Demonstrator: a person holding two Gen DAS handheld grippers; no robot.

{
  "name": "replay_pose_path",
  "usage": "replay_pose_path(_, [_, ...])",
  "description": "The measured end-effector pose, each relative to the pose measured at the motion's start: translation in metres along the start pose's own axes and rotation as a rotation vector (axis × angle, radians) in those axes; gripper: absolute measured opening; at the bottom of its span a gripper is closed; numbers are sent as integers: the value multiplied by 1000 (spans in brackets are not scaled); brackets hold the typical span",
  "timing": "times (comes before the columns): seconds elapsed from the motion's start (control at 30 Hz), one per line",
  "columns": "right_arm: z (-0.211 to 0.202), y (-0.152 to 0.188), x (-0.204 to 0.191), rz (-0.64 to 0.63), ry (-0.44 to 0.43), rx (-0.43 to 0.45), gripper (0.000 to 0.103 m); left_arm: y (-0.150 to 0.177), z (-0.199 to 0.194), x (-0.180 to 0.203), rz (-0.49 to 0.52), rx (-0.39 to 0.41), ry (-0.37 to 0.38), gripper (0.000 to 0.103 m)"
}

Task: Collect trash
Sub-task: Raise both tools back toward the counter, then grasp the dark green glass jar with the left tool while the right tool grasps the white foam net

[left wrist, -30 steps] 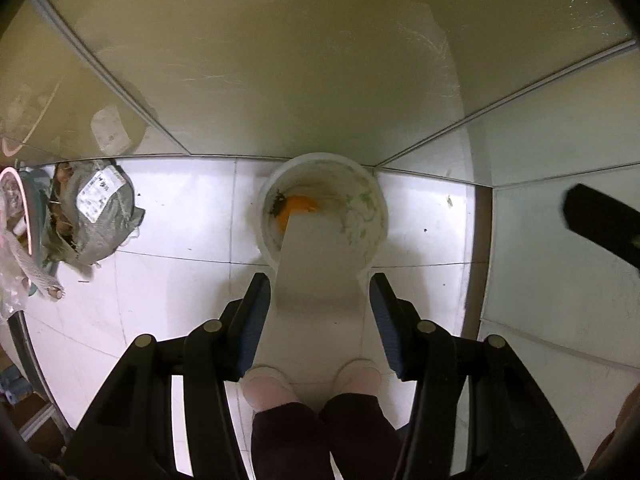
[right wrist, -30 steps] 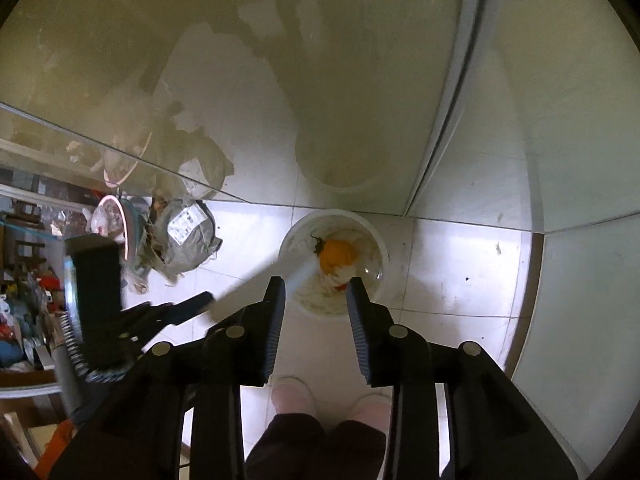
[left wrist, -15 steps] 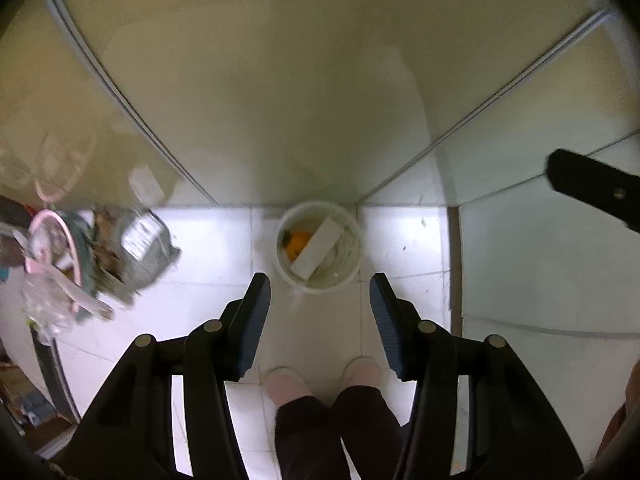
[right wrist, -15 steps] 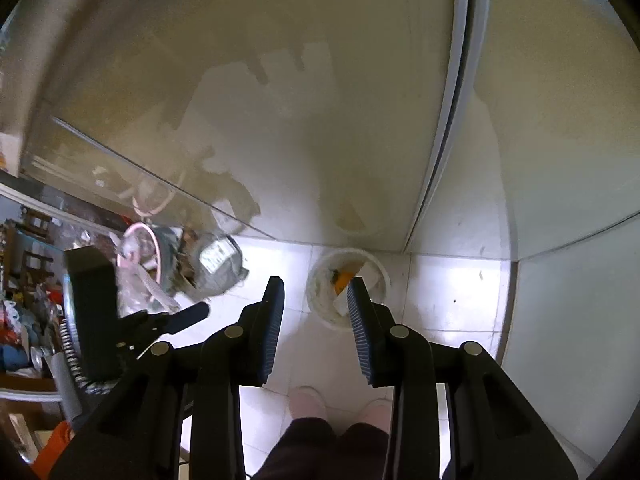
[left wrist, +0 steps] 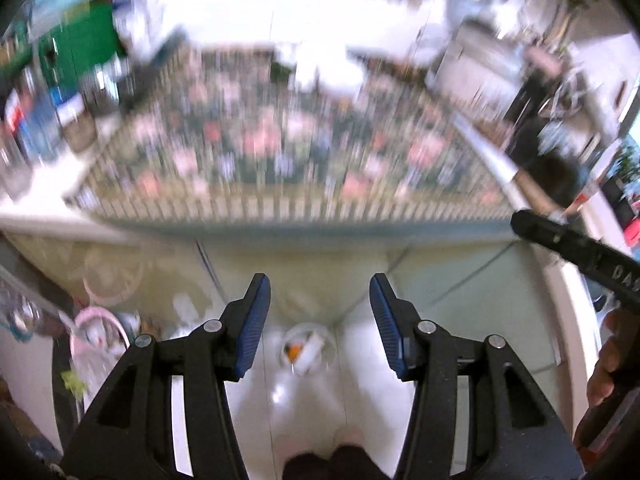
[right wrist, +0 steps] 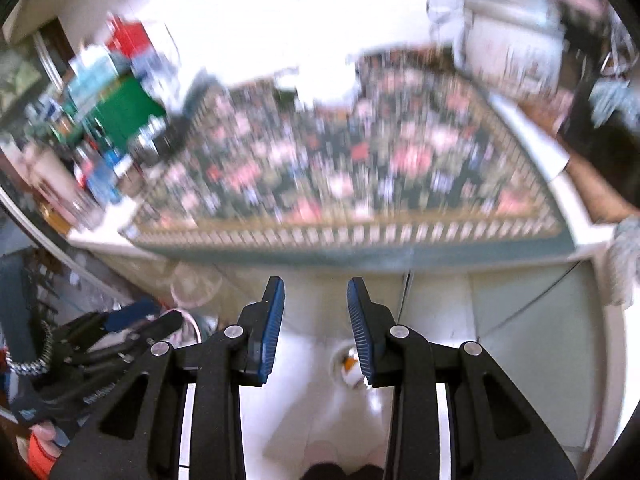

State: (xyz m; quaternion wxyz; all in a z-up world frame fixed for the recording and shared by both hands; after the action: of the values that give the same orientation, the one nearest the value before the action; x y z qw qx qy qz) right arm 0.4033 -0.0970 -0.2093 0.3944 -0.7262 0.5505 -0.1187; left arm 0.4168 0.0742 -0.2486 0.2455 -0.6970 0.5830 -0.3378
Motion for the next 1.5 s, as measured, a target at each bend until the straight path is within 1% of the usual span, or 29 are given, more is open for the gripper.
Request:
replay_pose_path(0.03, [-7,-6,-3,-4,3,23,30,-17,-18,3,13,46,6,53])
replay_pose_path(0.07, [-23,-16,-8,-11,7,61,30,-28,-28,6,20,72,8,59])
replay_pose_path(0.1, [-33,-24,-16,-16,11,86,30,-43,-44,9,31,116,9,62])
replay_pose_path(0.2, [-66,-41,-27,-30,22,181,33,-71,-74,15,61,193,31,65])
replay_pose_path(0.27, [-80,-54,-31,-43,46,233,45,-86,-87,21,69,240,52,70])
replay_pose_path(0.33, [-92,-64,-32,-54,77,278,49,-95,-97,26,77,263,71,74])
replay_pose_path(0.4, [-98,-74,-30,-50,104,309,55,-103,-101,33,102,283,81,81])
replay_pose_path(0.43, [-101,-77,-29,-41,112,323,61,-104,-106,34,112,292,78,87])
replay_pose_path(0.47, [-103,-81,-27,-26,111,344,67,-108,-107,36,123,305,71,91])
replay_pose_path(0.53, [-110,-87,-26,-9,105,371,72,-117,-106,40,135,325,64,95])
replay_pose_path(0.57, [-108,-92,-24,-8,105,380,73,-122,-104,41,135,331,67,95])
replay_pose_path(0.63, [-105,-99,-23,-18,111,386,73,-131,-101,41,129,338,68,95])
replay_pose_path(0.73, [-100,-110,-17,-37,112,397,76,-146,-92,43,125,351,59,95])
replay_pose_path(0.83, [-92,-124,-11,-58,94,406,78,-163,-81,48,115,369,36,95])
replay_pose_path(0.93, [-80,-140,-8,-87,69,404,78,-183,-66,50,97,378,13,98])
replay_pose_path(1.1, [-56,-169,-3,-120,5,366,78,-214,-38,50,69,365,-30,99])
replay_pose_path(1.3, [-25,-193,6,-178,-34,340,78,-235,2,38,0,341,-85,99])
replay_pose_path(1.5, [17,-214,10,-185,-59,285,78,-257,40,20,-5,300,-116,99])
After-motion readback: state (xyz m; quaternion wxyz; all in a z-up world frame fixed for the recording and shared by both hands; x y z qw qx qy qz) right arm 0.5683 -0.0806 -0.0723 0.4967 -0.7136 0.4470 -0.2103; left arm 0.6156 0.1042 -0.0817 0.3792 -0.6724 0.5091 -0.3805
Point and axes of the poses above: each gripper's, at about its wrist camera, not at the fingertips, and z roughly the way its jaws point, x to its right, y to its underside, the point moved 5 cm from there along z, roughly the way its jaws point, and after that the axes turned 9 degrees about x, right-handed, at the moved point
